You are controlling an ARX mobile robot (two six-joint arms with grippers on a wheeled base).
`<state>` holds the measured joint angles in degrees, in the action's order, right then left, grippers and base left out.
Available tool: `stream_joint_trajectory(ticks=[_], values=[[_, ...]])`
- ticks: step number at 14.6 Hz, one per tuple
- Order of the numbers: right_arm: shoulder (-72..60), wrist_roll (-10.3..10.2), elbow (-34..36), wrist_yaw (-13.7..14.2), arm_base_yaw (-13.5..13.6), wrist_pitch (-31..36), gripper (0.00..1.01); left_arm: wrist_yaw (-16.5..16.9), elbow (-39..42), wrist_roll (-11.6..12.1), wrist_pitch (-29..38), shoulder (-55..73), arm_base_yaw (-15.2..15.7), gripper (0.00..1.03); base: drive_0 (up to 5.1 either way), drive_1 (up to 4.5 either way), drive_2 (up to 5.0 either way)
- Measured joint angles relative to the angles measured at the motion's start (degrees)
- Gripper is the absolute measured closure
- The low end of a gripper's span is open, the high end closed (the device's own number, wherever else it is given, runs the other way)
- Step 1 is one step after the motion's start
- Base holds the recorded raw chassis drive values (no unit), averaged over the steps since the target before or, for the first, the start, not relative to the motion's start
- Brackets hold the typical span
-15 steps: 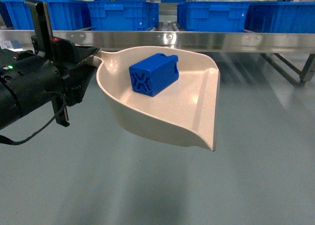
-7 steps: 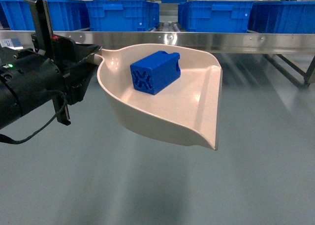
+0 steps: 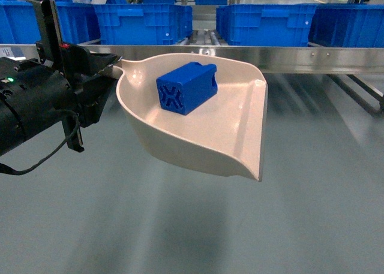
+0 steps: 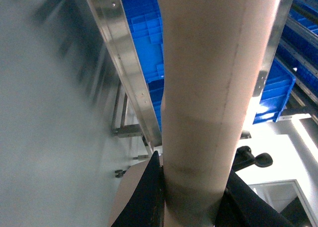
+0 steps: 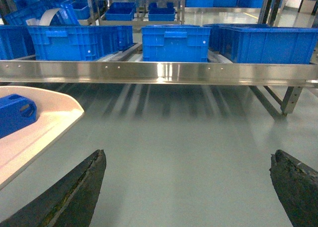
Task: Place part in tray to right shelf
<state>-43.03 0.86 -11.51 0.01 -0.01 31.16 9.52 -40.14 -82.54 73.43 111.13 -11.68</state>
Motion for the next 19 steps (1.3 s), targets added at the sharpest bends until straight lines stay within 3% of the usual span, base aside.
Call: stream_joint_trajectory(ticks=[19], values=[[0.0, 0.0, 0.0, 0.0, 0.0, 0.0, 0.03, 0.1, 0.0, 0.0, 0.0, 0.0, -0.1, 0.86, 0.1, 4.19, -4.1]])
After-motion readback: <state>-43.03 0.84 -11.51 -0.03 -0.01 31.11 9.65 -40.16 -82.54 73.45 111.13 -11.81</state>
